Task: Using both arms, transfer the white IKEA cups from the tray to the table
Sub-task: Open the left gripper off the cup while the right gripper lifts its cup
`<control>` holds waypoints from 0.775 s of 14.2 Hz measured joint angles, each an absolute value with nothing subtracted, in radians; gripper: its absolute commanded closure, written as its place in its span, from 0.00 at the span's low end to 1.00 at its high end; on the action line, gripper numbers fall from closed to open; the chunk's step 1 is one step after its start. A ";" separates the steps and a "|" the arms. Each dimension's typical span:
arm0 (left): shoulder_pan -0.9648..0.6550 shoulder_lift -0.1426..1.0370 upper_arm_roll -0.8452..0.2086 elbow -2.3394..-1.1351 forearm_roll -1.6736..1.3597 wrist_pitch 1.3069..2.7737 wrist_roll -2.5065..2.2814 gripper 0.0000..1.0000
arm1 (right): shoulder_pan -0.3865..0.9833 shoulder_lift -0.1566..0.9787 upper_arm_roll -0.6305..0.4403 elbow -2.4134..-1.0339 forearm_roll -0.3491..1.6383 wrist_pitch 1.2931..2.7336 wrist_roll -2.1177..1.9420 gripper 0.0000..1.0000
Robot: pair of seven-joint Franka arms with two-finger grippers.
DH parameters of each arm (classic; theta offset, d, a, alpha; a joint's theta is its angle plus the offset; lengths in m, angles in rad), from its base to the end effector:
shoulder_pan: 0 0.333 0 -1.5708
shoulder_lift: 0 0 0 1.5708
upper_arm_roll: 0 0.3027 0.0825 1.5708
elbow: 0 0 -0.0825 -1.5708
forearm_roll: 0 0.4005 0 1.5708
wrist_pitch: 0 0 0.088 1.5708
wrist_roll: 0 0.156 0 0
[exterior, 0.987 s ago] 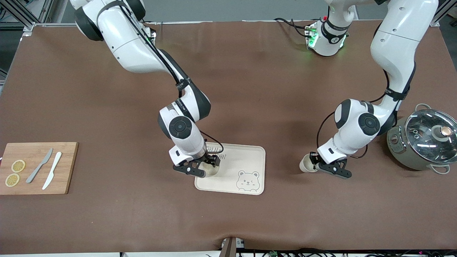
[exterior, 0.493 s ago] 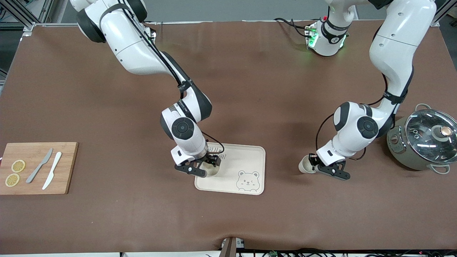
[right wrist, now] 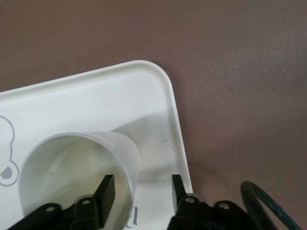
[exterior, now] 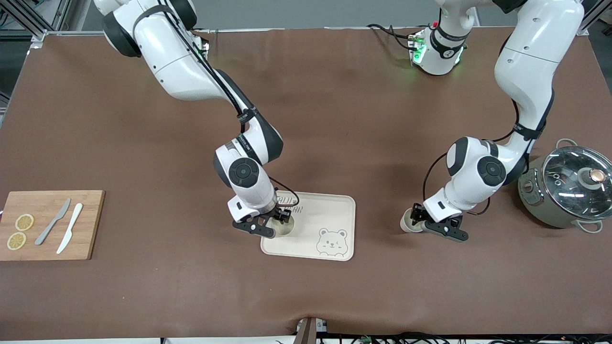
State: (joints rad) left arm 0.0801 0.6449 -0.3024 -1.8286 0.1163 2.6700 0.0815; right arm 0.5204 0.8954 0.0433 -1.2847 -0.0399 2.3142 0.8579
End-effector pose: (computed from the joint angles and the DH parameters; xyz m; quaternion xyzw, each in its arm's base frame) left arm 0.6670 -0.1462 0.1445 0.9790 -0.1598 0.1104 0.0620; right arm 0.6569 0.4050 0.1539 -0.9874 0.1430 -0.0506 0.0446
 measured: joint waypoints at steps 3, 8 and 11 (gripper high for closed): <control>0.082 0.644 -0.302 -1.806 0.116 2.670 0.080 0.00 | 0.520 0.896 0.041 -1.285 -0.040 2.314 0.858 1.00; 0.090 0.540 -0.304 -1.666 0.111 2.319 -0.005 0.00 | 0.516 0.895 0.041 -1.276 -0.040 2.315 0.858 1.00; 0.082 0.473 -0.313 -1.539 0.104 2.063 -0.057 0.00 | 0.503 0.884 0.039 -1.254 -0.039 2.272 0.860 1.00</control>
State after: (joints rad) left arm 0.0825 0.4729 -0.3126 -1.5392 0.1042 2.0634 -0.0566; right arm 0.5031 0.8840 0.0393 -1.2537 -0.0392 2.2716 0.8603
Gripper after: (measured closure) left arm 0.000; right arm 0.969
